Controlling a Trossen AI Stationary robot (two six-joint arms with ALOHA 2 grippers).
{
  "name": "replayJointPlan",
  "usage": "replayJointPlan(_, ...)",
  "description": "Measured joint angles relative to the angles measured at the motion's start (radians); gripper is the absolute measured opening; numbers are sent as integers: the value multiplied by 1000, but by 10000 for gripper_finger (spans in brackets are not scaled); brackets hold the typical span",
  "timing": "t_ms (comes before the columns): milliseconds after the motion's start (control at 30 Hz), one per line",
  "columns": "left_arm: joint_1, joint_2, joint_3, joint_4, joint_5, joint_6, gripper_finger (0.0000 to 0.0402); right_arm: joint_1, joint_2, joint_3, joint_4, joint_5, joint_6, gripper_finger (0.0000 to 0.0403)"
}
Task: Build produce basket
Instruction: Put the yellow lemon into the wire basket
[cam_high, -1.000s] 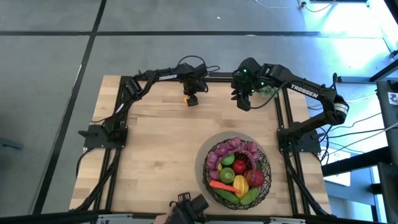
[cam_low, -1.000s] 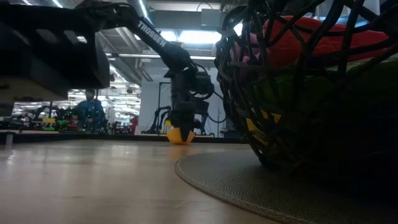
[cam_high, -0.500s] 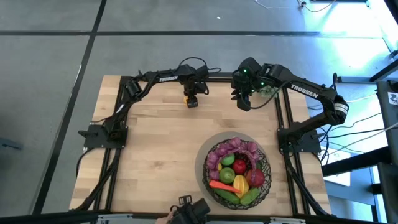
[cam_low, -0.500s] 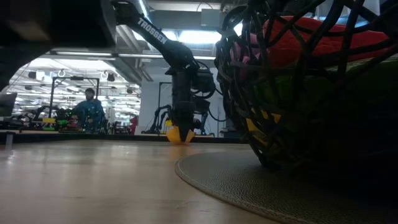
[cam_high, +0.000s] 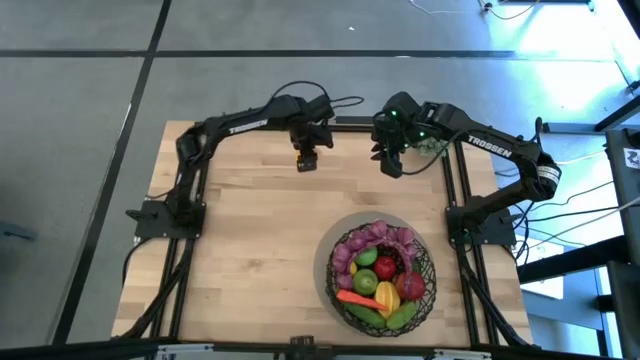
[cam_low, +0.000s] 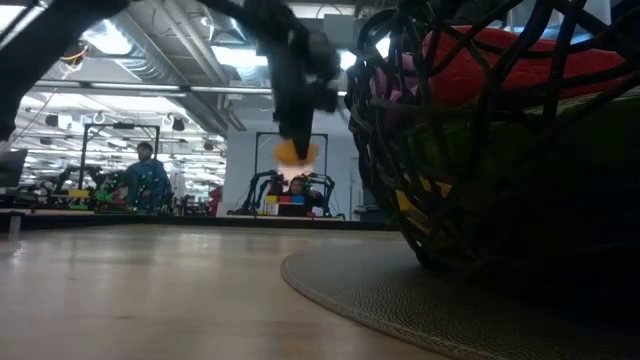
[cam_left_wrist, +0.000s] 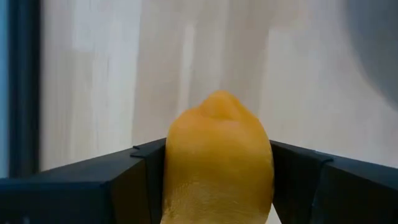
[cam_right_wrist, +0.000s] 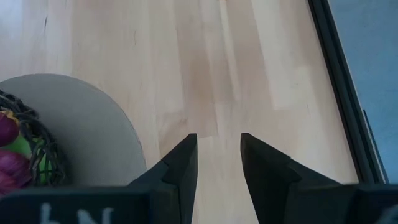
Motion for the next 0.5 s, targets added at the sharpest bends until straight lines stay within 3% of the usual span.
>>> replayJointPlan(267, -123, -132, 1, 6, 5, 3, 186, 0, 0, 0, 48, -23, 20, 118)
replayJointPlan(500, -234, -179, 1, 73, -3, -90, 186, 15, -23, 42, -8, -253, 18, 118)
